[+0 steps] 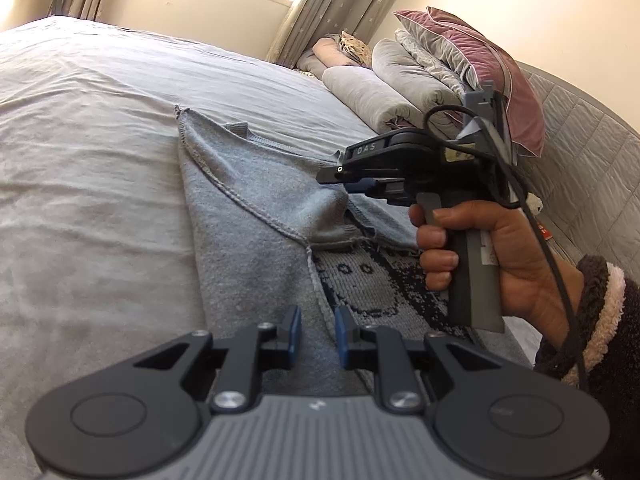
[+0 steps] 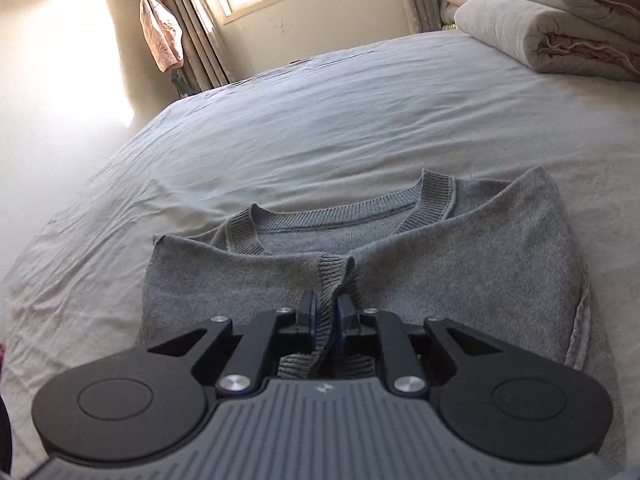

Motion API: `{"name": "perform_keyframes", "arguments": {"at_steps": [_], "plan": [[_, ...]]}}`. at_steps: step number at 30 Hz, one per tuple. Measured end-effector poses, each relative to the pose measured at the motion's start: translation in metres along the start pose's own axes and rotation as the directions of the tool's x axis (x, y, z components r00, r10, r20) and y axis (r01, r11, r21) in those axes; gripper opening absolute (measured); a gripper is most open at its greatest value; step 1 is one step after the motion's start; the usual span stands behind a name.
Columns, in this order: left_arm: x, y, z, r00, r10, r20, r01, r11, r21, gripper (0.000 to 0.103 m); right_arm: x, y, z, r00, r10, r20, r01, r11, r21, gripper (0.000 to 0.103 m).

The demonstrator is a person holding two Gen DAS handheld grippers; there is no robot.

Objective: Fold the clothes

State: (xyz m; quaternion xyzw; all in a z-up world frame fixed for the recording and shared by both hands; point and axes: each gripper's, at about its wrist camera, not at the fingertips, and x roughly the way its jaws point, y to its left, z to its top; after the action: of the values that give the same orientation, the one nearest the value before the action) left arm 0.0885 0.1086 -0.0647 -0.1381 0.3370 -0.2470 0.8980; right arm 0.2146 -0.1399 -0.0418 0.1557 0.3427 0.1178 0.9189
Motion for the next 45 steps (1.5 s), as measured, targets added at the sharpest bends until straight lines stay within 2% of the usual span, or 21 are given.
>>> {"name": "perform_keyframes", "arguments": {"at_steps": [2, 7, 11, 17, 19, 20, 24, 27, 28, 29, 31, 34, 35, 37, 38, 40, 42, 45], "plan": [[-0.001, 0.0, 0.0, 1.0, -0.002, 0.002, 0.002, 1.0, -0.003, 0.018, -0.014, -0.005, -0.001, 0.999, 0.034, -0.013, -0.033, 0.999, 0.038, 0.032], [0.0, -0.002, -0.001, 1.0, 0.002, 0.002, -0.002, 1.0, 0.004, 0.018, -0.046, -0.008, -0.014, 0.992, 0.102, -0.075, -0.095, 0.991, 0.098, 0.032], [0.001, -0.004, -0.001, 1.0, 0.004, 0.001, -0.004, 1.0, 0.008, 0.018, -0.063, 0.0, -0.031, 0.987, 0.119, -0.104, -0.109, 0.989, 0.095, 0.032], [0.001, -0.007, -0.002, 1.0, 0.005, -0.004, -0.005, 1.0, 0.021, 0.018, -0.056, 0.008, -0.042, 0.987, 0.1, -0.126, -0.086, 0.99, 0.108, 0.032], [0.001, -0.007, -0.002, 1.0, 0.002, -0.006, -0.002, 1.0, 0.024, 0.018, -0.054, 0.011, -0.043, 0.989, 0.088, -0.115, -0.077, 0.992, 0.095, 0.011], [0.001, -0.008, -0.002, 1.0, -0.002, -0.008, 0.002, 1.0, 0.026, 0.018, -0.055, 0.012, -0.043, 0.991, 0.074, -0.114, -0.065, 0.994, 0.082, 0.005], [0.002, -0.009, -0.003, 1.0, -0.015, -0.024, 0.016, 0.999, 0.048, 0.018, -0.068, 0.023, -0.041, 0.997, -0.009, -0.083, 0.009, 1.0, 0.0, 0.005], [0.002, -0.011, -0.004, 1.0, -0.008, -0.03, 0.01, 0.998, 0.064, 0.018, -0.062, 0.025, -0.044, 0.991, -0.038, -0.125, 0.032, 0.998, -0.048, 0.007], [0.001, -0.012, -0.003, 1.0, -0.006, -0.023, 0.008, 0.998, 0.066, 0.018, -0.065, 0.024, -0.043, 0.993, -0.029, -0.111, 0.025, 0.999, -0.034, 0.008], [-0.002, -0.012, -0.003, 1.0, -0.005, -0.012, 0.006, 0.998, 0.066, 0.018, -0.068, 0.022, -0.043, 0.995, -0.02, -0.096, 0.018, 1.0, -0.02, 0.013], [-0.005, -0.012, -0.001, 1.0, -0.004, 0.005, 0.004, 0.998, 0.063, 0.018, -0.07, 0.023, -0.039, 0.998, 0.014, -0.056, -0.016, 1.0, -0.021, 0.014], [-0.003, -0.011, -0.001, 1.0, 0.006, -0.018, -0.005, 0.998, 0.066, 0.018, -0.063, 0.03, -0.034, 0.997, 0.072, -0.029, -0.074, 0.996, -0.058, 0.014], [-0.001, -0.012, -0.002, 0.999, 0.009, -0.038, -0.006, 0.997, 0.076, 0.018, -0.055, 0.032, -0.033, 0.997, 0.073, -0.041, -0.076, 0.994, -0.073, 0.014], [0.001, -0.017, -0.006, 0.998, 0.013, -0.057, -0.006, 0.994, 0.112, 0.018, -0.037, 0.033, -0.035, 0.995, 0.017, -0.1, -0.028, 0.994, -0.108, 0.014], [0.0, -0.021, -0.007, 0.998, 0.014, -0.063, -0.005, 0.991, 0.13, 0.019, -0.032, 0.033, -0.037, 0.994, -0.001, -0.111, -0.012, 0.993, -0.116, 0.012], [-0.003, -0.025, -0.009, 0.997, 0.009, -0.079, 0.003, 0.988, 0.153, 0.02, -0.036, 0.031, -0.038, 0.995, 0.01, -0.104, -0.019, 0.996, -0.086, 0.015], [-0.007, -0.03, -0.012, 0.996, 0.003, -0.094, 0.013, 0.985, 0.172, 0.021, -0.048, 0.034, -0.04, 0.994, 0.049, -0.1, -0.055, 0.996, -0.065, 0.022], [-0.014, -0.037, -0.019, 0.994, -0.008, -0.113, 0.031, 0.978, 0.208, 0.021, -0.067, 0.048, -0.049, 0.982, 0.163, -0.097, -0.171, 0.981, -0.089, 0.03]]}}
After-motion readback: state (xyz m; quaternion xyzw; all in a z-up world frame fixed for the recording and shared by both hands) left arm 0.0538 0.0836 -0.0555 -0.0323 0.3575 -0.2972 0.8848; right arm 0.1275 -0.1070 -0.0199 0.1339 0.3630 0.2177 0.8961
